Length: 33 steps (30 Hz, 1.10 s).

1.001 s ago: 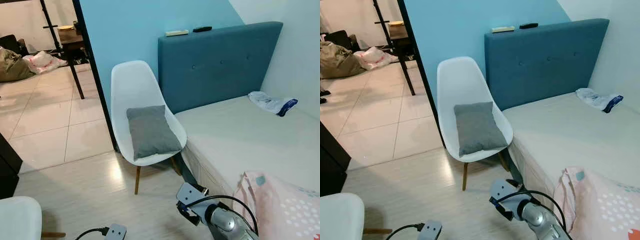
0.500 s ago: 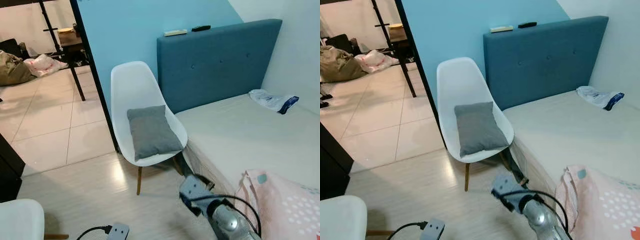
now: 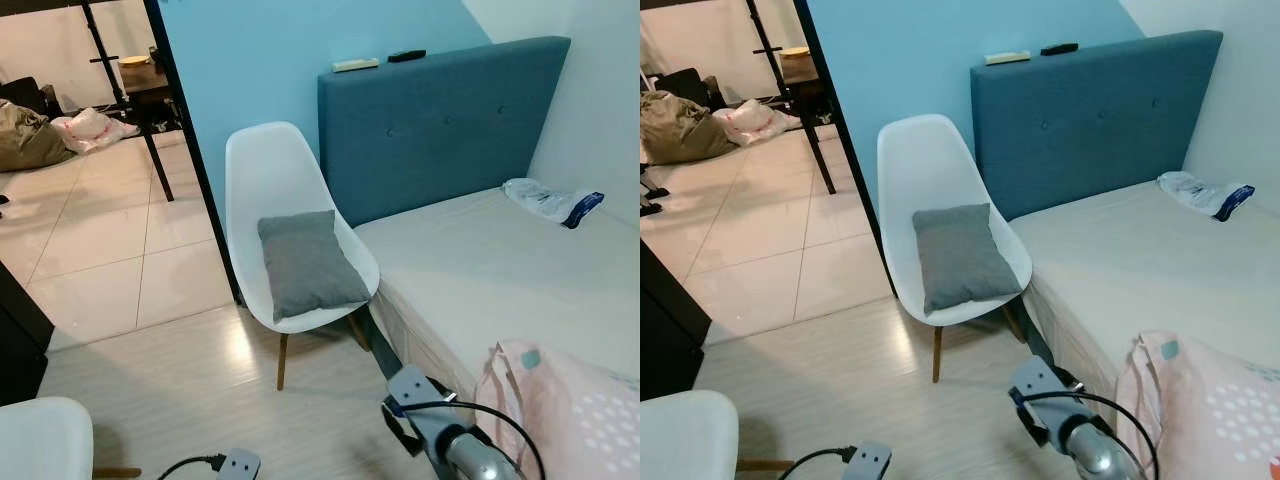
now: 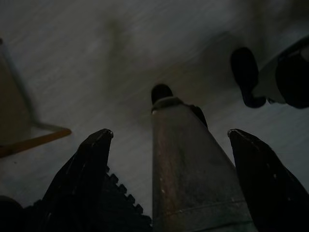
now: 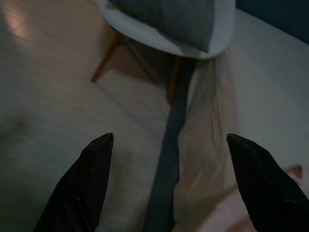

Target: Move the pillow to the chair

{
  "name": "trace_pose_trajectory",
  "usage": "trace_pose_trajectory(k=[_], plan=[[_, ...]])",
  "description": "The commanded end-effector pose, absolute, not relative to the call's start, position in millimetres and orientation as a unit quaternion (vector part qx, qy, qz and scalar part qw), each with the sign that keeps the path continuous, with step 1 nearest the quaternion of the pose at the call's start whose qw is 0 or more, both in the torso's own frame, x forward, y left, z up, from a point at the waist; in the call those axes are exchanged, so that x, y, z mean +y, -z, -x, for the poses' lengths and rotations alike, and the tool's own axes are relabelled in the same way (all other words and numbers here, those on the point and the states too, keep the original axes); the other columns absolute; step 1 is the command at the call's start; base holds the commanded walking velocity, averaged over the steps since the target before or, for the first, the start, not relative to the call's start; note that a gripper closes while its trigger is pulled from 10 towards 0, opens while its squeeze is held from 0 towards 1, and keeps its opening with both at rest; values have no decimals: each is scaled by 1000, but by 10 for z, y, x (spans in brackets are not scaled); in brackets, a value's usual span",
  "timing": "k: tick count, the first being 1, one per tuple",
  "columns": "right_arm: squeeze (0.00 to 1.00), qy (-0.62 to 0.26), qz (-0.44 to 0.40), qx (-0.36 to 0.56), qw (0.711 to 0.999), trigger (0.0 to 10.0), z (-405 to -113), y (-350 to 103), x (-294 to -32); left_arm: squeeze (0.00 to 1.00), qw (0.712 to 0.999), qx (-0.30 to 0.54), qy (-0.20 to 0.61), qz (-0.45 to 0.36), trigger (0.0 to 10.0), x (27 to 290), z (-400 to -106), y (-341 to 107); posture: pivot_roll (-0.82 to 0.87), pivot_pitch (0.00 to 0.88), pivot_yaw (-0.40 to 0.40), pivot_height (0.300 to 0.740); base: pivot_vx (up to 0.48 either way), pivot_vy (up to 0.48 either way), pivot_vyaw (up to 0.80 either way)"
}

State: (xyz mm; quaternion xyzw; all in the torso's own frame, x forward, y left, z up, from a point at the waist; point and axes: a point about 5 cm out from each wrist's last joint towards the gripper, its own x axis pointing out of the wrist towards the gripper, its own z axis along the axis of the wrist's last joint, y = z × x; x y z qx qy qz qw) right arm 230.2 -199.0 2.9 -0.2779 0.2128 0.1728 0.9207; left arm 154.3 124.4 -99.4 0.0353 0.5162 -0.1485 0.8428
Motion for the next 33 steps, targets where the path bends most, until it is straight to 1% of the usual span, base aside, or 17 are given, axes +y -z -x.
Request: trace_pose_trajectory(k=[1,4,5,9,11,15,16,18,20,21,22,23,26,32,33], plan=[[0,-171,264,212,925,10000,-2277,-49,-1998,0,840,521,147,-37,10000,1254,-1517,1005,-217,0,31,740,0,0,0],[0,-182,258,214,924,10000,-2259,-32,-1967,0,842,519,146,-36,10000,1238,-1539,996,-209,0,25,740,0,0,0],[0,-202,255,214,921,10000,-2248,-9,-1889,0,846,513,143,-32,10000,1232,-1584,978,-190,0,10,740,0,0,0],[0,-221,252,215,918,10000,-2255,11,-1803,0,851,508,131,-28,10000,1260,-1625,963,-170,0,-5,740,0,0,0],[0,-234,255,216,913,10000,-2301,16,-1744,0,855,508,109,-21,10000,1328,-1637,961,-128,0,-48,740,0,0,0],[0,-261,257,213,905,10000,-2350,7,-1658,0,858,508,78,-9,10000,1388,-1631,966,-94,0,-74,740,0,0,0],[0,-278,257,206,902,10000,-2352,-14,-1584,0,863,502,58,5,10000,1408,-1657,955,-72,0,-81,740,0,0,0],[0,-287,253,201,902,10000,-2354,-22,-1527,0,866,498,48,11,10000,1424,-1676,946,-67,0,-85,740,0,0,0],[0,-286,248,221,899,10000,-2345,18,-1490,0,867,497,37,12,10000,1451,-1686,943,-60,0,-88,740,0,0,0],[0,-285,223,196,911,10000,-2390,-45,-1405,0,868,495,29,10,10000,1470,-1692,940,-55,0,-88,740,0,0,0],[0,-285,223,196,911,10000,-2390,-45,-1405,0,868,495,29,10,10000,1470,-1692,940,-55,0,-88,740,0,0,0],[0,-301,240,186,904,10000,-2417,-66,-1314,0,869,494,20,4,10000,1522,-1702,935,-53,0,-86,740,0,0,0],[0,-305,246,180,902,10000,-2444,-79,-1262,0,869,494,15,-5,10000,1578,-1703,933,-49,0,-78,740,0,0,0],[0,-296,240,172,908,10000,-2510,-107,-1274,0,868,495,24,-28,10000,1648,-1703,928,-33,0,-53,740,0,0,0],[0,-287,243,174,910,10000,-2540,-98,-1309,0,868,494,33,-39,10000,1654,-1711,924,-23,0,-46,740,0,0,0]])
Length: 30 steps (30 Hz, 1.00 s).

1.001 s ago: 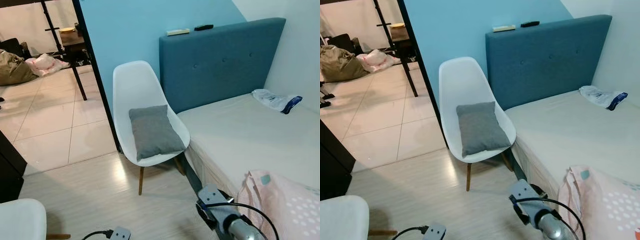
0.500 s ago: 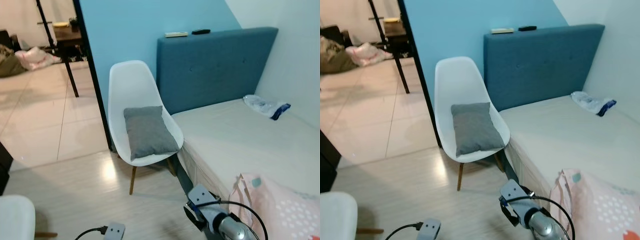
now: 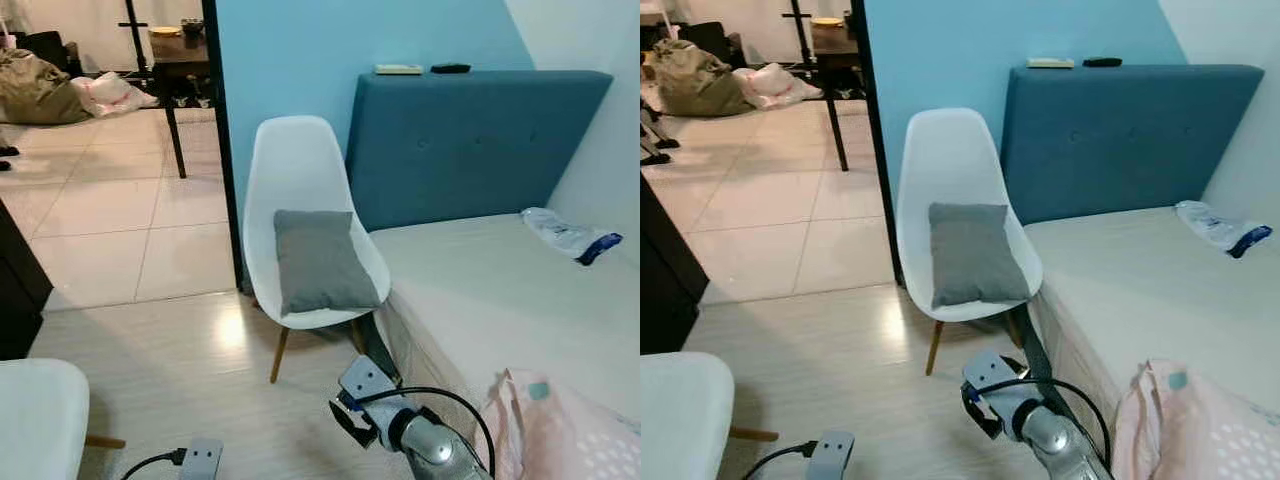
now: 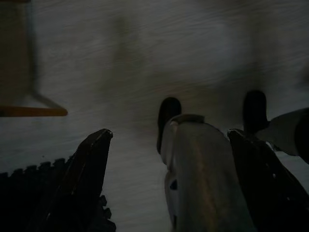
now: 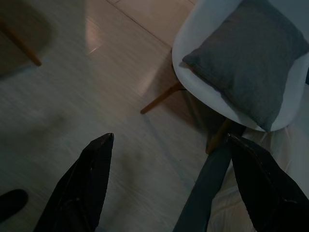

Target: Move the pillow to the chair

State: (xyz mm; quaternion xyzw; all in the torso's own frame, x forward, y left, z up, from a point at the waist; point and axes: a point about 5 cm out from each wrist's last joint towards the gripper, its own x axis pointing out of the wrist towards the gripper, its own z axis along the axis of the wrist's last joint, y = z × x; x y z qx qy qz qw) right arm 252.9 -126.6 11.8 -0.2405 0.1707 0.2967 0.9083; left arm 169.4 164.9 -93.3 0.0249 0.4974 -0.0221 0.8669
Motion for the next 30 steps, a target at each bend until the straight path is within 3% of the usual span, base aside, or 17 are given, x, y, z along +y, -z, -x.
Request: trace_pose_trajectory(k=[1,7,12,30], plan=[[0,-287,243,174,910,10000,-2540,-98,-1309,0,868,494,33,-39,10000,1654,-1711,924,-23,0,-46,740,0,0,0],[0,-195,274,199,920,10000,-2653,6,-1644,0,868,490,52,-63,10000,1718,-1757,898,-18,0,-28,740,0,0,0],[0,-173,348,221,894,10000,-2499,190,-1819,0,868,489,53,-64,10000,1732,-1772,890,-22,0,-25,740,0,0,0],[0,-78,394,168,900,10000,-2403,254,-1984,0,865,493,68,-69,10000,1691,-1757,900,-30,0,-2,740,0,0,0]])
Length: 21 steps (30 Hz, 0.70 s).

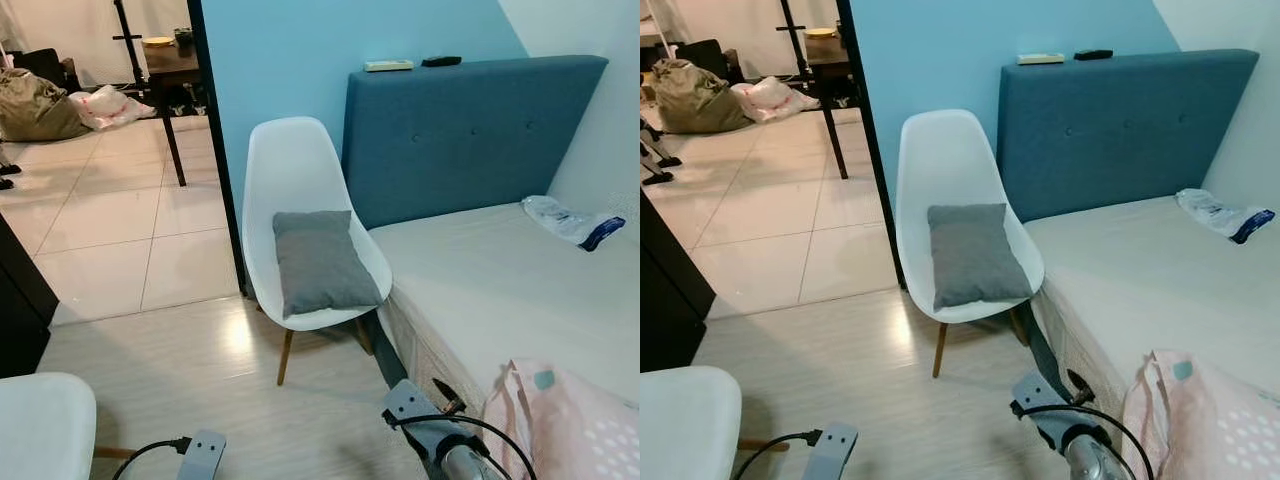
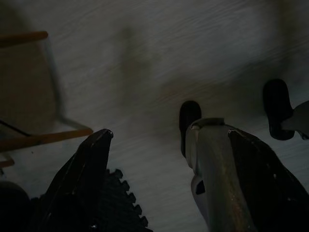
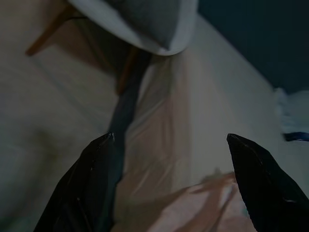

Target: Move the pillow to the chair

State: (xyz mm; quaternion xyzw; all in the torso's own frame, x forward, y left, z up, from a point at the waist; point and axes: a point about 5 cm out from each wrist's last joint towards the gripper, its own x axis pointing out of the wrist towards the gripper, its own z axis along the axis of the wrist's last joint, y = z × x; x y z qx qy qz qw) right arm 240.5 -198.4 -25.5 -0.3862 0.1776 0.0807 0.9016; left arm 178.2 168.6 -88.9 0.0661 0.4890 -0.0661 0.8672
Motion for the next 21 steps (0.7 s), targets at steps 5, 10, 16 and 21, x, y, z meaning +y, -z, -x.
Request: trace_pose_trajectory(k=[5,10,16,21], plan=[[0,-70,392,176,900,10000,-2421,254,-2023,0,864,494,69,-69,10000,1690,-1755,901,-32,0,0,740,0,0,0],[0,-81,377,182,905,10000,-2454,243,-2036,0,863,495,72,-69,10000,1665,-1743,909,-32,0,0,740,0,0,0],[0,-78,379,178,905,10000,-2470,230,-2045,0,863,495,74,-68,10000,1647,-1746,909,-33,0,-3,740,0,0,0],[0,-76,380,174,905,10000,-2477,224,-2052,0,863,495,74,-66,10000,1638,-1746,909,-39,0,-5,740,0,0,0]])
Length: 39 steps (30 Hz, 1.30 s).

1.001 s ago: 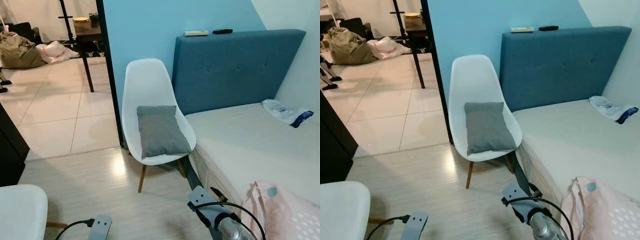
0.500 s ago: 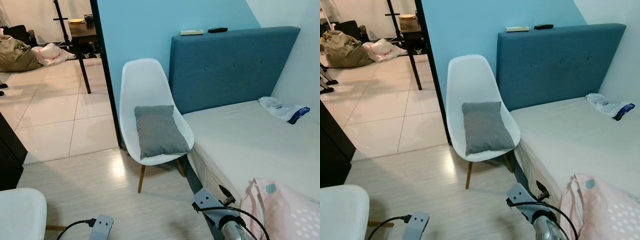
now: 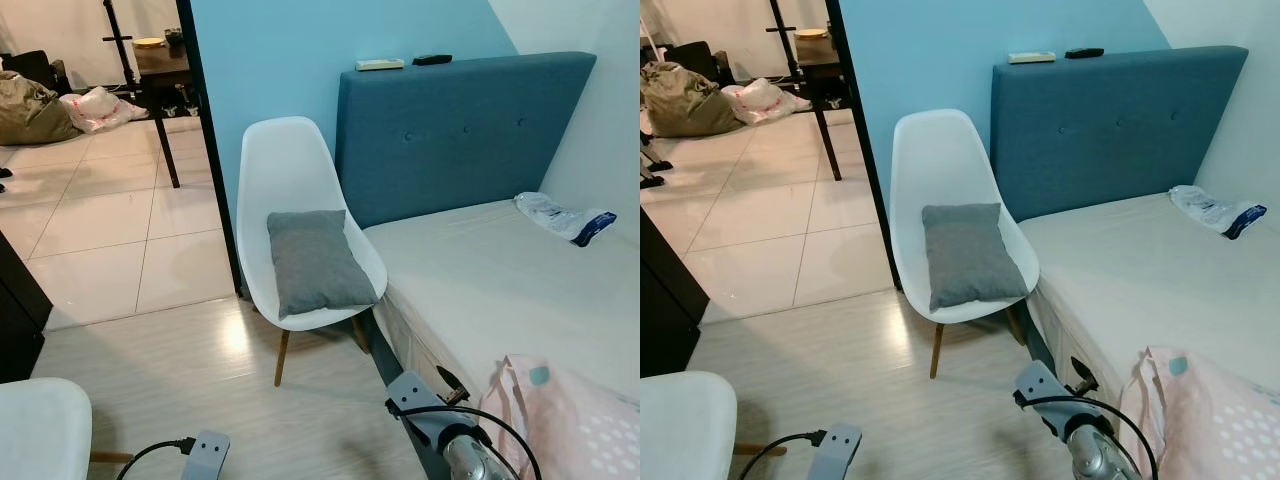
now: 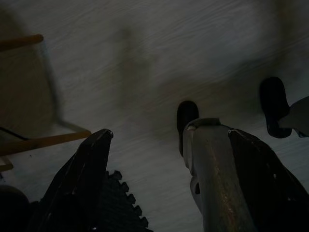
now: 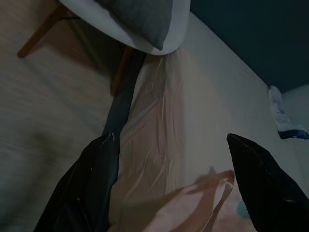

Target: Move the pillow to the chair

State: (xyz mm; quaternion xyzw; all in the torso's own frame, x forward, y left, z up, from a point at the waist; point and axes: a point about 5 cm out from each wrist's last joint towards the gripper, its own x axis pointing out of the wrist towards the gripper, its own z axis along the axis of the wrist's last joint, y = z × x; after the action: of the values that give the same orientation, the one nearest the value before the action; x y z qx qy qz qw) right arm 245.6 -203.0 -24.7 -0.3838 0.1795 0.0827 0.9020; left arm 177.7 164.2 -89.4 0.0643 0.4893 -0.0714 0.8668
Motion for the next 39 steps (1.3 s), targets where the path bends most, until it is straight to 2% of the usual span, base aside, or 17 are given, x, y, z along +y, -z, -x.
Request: trace_pose_trajectory(k=[1,24,39], plan=[[0,-76,380,174,905,10000,-2477,224,-2052,0,863,495,74,-66,10000,1638,-1746,909,-39,0,-5,740,0,0,0],[0,-76,379,172,906,10000,-2473,216,-2093,0,860,498,93,-69,10000,1538,-1732,921,-84,0,0,740,0,0,0],[0,-77,379,173,906,10000,-2441,241,-2084,0,857,499,101,-81,10000,1579,-1723,922,-108,0,13,740,0,0,0]])
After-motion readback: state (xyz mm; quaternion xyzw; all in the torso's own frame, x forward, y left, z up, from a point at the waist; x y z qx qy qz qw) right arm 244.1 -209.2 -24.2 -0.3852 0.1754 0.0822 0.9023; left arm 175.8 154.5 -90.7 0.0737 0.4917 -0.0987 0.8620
